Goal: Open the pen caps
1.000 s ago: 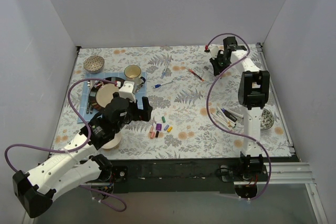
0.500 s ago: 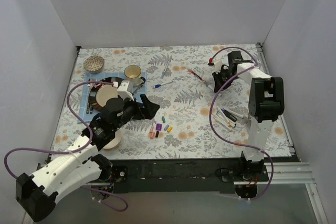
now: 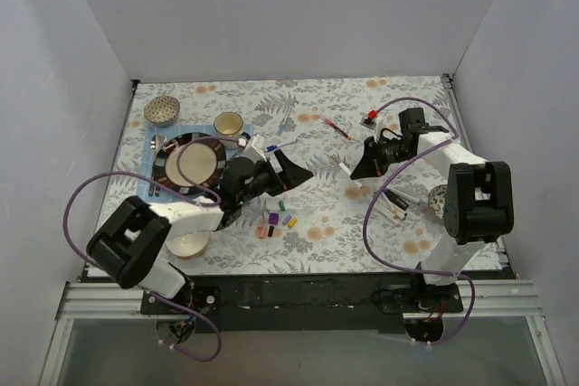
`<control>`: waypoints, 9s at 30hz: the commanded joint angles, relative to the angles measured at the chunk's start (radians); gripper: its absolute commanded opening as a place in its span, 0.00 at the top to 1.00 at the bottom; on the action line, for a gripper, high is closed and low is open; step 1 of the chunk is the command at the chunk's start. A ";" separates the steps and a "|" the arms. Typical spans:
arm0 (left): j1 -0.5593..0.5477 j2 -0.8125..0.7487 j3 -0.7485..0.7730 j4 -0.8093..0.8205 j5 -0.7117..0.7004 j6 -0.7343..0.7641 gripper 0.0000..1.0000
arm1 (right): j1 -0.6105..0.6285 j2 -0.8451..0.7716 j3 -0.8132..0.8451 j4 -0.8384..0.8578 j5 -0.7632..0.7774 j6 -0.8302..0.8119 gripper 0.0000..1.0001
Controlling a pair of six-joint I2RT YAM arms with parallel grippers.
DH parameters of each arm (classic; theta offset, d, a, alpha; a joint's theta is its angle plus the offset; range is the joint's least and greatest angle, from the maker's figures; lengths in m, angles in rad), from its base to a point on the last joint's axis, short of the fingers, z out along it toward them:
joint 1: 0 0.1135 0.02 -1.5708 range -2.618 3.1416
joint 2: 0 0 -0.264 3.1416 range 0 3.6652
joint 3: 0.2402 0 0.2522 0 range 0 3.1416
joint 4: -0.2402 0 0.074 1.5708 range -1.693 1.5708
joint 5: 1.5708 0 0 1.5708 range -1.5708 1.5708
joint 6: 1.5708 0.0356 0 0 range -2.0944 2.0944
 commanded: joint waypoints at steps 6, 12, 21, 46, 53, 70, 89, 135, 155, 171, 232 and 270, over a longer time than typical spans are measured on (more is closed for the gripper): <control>-0.031 0.283 0.116 0.419 0.014 -0.079 0.19 | 0.021 -0.053 -0.058 -0.017 -0.318 0.002 0.99; -0.076 0.371 0.197 0.465 -0.047 -0.065 0.25 | 0.034 -0.054 -0.061 -0.020 -0.352 -0.001 0.99; -0.096 0.422 0.232 0.480 -0.084 -0.068 0.42 | 0.041 -0.050 -0.063 -0.022 -0.367 -0.001 0.99; -0.097 0.416 0.240 0.519 0.000 -0.023 1.00 | 0.060 -0.025 -0.067 -0.042 -0.369 -0.048 0.61; -0.129 0.448 0.288 0.523 0.101 -0.007 1.00 | 0.080 -0.027 -0.067 -0.043 -0.372 -0.057 0.47; 0.096 0.192 0.426 0.351 -0.228 0.214 1.00 | 0.137 -0.024 -0.081 -0.065 -0.418 -0.080 0.99; 0.226 0.002 0.452 -0.436 0.202 0.210 1.00 | 0.142 -0.197 -0.139 0.119 0.112 0.018 0.99; -0.080 -0.075 0.205 -0.883 -0.227 0.385 0.95 | -0.032 -0.179 -0.192 0.107 0.713 -0.153 0.80; -0.084 -0.084 0.208 -0.888 -0.235 0.391 0.90 | -0.081 -0.082 -0.136 0.046 0.667 -0.208 0.59; -0.085 -0.061 0.223 -0.890 -0.239 0.398 0.87 | -0.081 -0.225 -0.156 0.041 0.573 -0.214 0.53; -0.064 -0.439 0.226 -0.957 -0.603 0.707 0.02 | 0.185 0.702 0.945 -0.175 0.723 0.012 0.40; -0.016 -0.005 0.090 0.138 -0.189 -0.036 0.02 | 0.154 -0.060 -0.007 0.068 -0.192 0.071 0.99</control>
